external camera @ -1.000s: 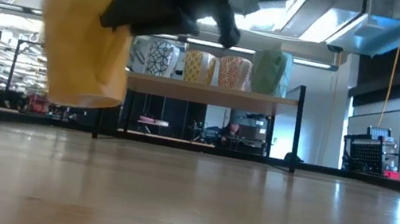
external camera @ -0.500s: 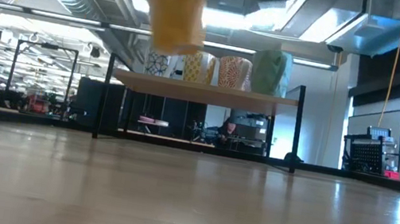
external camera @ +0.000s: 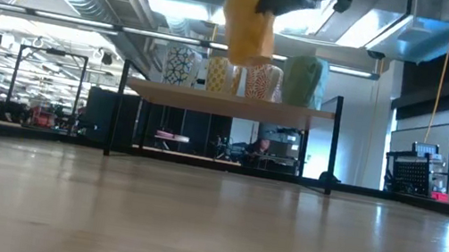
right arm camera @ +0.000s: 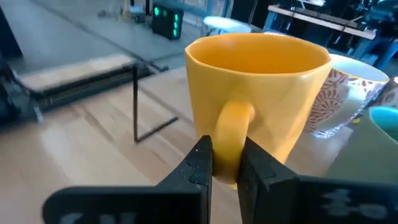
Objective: Place coffee mugs
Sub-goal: Put the yellow mug on the shelf
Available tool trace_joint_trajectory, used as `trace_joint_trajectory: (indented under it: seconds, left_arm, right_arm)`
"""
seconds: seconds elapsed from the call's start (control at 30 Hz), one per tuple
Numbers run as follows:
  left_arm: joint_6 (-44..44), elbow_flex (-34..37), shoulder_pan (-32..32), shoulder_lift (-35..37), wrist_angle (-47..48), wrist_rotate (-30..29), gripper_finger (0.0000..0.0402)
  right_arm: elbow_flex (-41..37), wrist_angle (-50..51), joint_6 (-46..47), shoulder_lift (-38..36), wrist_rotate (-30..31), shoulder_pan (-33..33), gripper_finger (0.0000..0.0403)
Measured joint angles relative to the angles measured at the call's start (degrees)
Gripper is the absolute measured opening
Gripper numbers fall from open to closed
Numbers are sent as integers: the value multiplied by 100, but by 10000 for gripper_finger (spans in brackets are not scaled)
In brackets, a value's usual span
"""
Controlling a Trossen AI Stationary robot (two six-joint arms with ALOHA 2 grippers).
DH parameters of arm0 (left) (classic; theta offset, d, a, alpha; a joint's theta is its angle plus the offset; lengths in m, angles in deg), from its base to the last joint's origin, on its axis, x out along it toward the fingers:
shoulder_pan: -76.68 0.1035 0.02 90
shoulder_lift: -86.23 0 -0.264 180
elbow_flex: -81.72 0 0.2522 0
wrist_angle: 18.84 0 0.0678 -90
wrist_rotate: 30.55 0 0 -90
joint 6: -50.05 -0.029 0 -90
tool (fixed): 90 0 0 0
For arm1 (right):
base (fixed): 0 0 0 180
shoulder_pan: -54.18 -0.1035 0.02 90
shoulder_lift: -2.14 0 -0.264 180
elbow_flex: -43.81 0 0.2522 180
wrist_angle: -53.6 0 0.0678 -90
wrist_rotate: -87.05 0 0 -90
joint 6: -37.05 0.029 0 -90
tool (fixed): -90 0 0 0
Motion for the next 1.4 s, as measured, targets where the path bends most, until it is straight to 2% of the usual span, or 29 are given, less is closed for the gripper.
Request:
trace_joint_trajectory:
  seconds: [0.13,0.3,0.5,0.63,0.77,1.07,1.4]
  left_arm:
    - [-2,0,0,-2,-47,-337,96]
    - [-47,0,0,-1,-108,-409,96]
    - [-695,0,0,-1,-270,-404,96]
    - [-980,0,0,-1,-302,-402,96]
    - [-993,0,0,-1,-299,-398,96]
    - [-1099,0,0,0,-289,-387,96]
    - [-1106,0,0,-1,-287,-386,96]
  right_arm:
    - [-467,-584,-50,-266,244,156,23]
    - [-531,-862,53,-247,304,450,23]
    - [-535,-738,777,-216,543,708,23]
    - [-535,-716,868,-216,537,832,23]
    - [-538,-697,923,-108,308,905,23]
    - [-535,-823,1243,275,423,1062,23]
    - [-535,-854,1292,332,495,1207,23]
